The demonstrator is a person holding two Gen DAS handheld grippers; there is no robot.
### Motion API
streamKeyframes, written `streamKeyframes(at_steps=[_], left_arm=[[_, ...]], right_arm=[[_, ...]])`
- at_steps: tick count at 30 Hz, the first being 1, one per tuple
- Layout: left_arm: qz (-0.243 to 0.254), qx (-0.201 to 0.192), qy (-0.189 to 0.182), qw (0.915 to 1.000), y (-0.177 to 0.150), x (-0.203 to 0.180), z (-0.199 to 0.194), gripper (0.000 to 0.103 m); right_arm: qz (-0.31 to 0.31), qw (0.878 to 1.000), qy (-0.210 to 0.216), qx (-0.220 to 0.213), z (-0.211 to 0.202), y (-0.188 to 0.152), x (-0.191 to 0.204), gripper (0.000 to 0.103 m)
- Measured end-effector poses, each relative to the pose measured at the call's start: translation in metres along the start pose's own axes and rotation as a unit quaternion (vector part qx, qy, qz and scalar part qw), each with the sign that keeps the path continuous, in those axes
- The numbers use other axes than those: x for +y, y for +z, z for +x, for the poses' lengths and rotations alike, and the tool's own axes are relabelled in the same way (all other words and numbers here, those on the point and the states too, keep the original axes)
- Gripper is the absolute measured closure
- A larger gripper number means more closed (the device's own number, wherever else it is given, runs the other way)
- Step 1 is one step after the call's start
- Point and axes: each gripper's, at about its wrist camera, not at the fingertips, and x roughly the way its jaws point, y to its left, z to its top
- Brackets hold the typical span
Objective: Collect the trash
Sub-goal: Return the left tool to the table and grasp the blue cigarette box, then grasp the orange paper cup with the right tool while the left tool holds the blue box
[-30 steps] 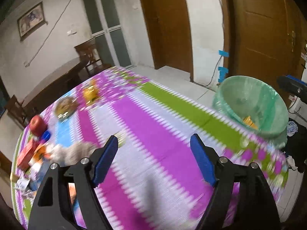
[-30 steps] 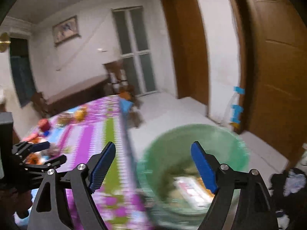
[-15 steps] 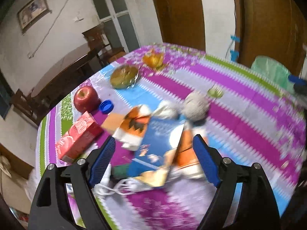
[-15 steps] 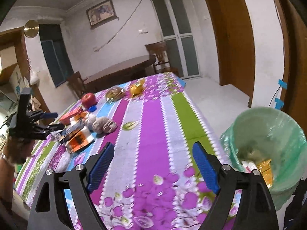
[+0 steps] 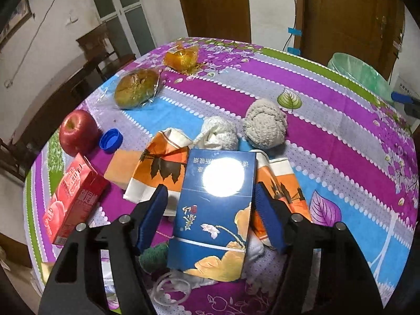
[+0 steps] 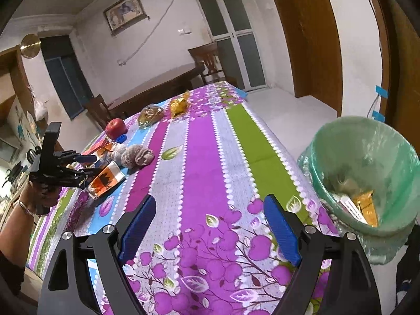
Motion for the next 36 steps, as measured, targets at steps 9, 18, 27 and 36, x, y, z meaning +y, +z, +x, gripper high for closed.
streamKeyframes(at_steps=[9, 18, 27, 36], left_arm=[[-0.050, 0.026, -0.043, 0.9975, 0.002, 0.010, 0.008, 0.045], [-0.026, -0.030, -0.096, 0.9946, -0.008, -0.044, -0.028, 0.048], [-0.008, -0.067, -0.177, 0.9819, -0.068, -0.131, -0.069, 0.048], [-0.214, -0.121, -0.031, 0.9689, -0.157, -0.071, -0.123, 0.048]], right_arm=[[0.007, 1.000, 0.008, 0.006, 0.004, -0.005, -0.001, 0.019], [0.000, 1.000, 0.007, 0.005, 0.002, -0.007, 0.002, 0.019], [-0.016, 0.999, 0.035, 0.016, 0.012, -0.004, 0.025, 0.020], [-0.054, 0.991, 0.103, 0.061, 0.056, 0.011, 0.108, 0.027]])
